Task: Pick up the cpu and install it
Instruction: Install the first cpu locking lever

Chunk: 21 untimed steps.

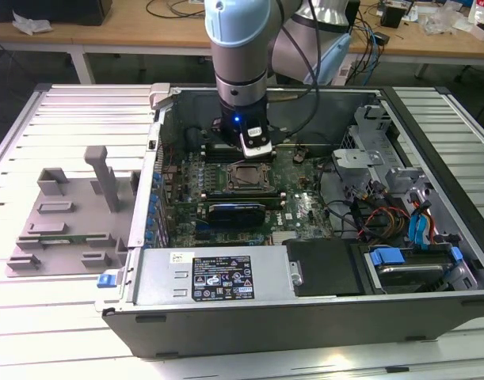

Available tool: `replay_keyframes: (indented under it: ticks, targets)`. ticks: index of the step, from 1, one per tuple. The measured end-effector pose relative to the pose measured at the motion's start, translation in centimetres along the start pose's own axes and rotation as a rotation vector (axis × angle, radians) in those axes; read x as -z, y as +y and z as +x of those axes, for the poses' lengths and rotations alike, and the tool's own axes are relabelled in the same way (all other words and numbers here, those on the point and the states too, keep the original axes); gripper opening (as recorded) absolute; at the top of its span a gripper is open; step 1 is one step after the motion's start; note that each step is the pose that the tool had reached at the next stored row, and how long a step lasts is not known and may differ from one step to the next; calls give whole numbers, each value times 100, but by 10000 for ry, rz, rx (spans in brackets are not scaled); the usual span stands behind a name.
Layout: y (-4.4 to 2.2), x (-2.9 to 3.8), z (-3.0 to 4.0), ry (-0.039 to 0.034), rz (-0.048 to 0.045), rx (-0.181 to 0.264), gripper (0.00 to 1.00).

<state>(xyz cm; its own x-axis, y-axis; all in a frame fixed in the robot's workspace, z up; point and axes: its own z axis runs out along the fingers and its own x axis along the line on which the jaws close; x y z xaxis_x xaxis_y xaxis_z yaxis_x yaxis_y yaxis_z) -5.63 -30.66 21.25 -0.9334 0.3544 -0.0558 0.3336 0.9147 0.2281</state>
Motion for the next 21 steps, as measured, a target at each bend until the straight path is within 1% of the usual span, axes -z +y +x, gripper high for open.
replay_keyframes:
  ticks: [2, 4, 5, 7, 9, 11, 12, 15, 16, 17, 18, 21]
  targets:
    - [9, -4, -1, -29, 36, -68, 11]
    - [41, -14, 12, -64, 93, -131, 11]
    - [60, -20, 20, -72, 103, -148, 11]
    - [72, -25, 24, -89, 141, -156, 11]
    - [72, -32, 25, -144, 280, -155, 11]
    - [70, -47, 27, -219, 466, -163, 11]
    - [75, -51, 29, -234, 508, -163, 11]
    - [140, -79, 56, -267, 581, -177, 11]
    - [147, -83, 59, -303, 672, -172, 11]
    - [146, -89, 59, -329, 739, -165, 11]
    - [145, -90, 58, -336, 762, -162, 11]
    - [145, -90, 58, -338, 766, -161, 11]
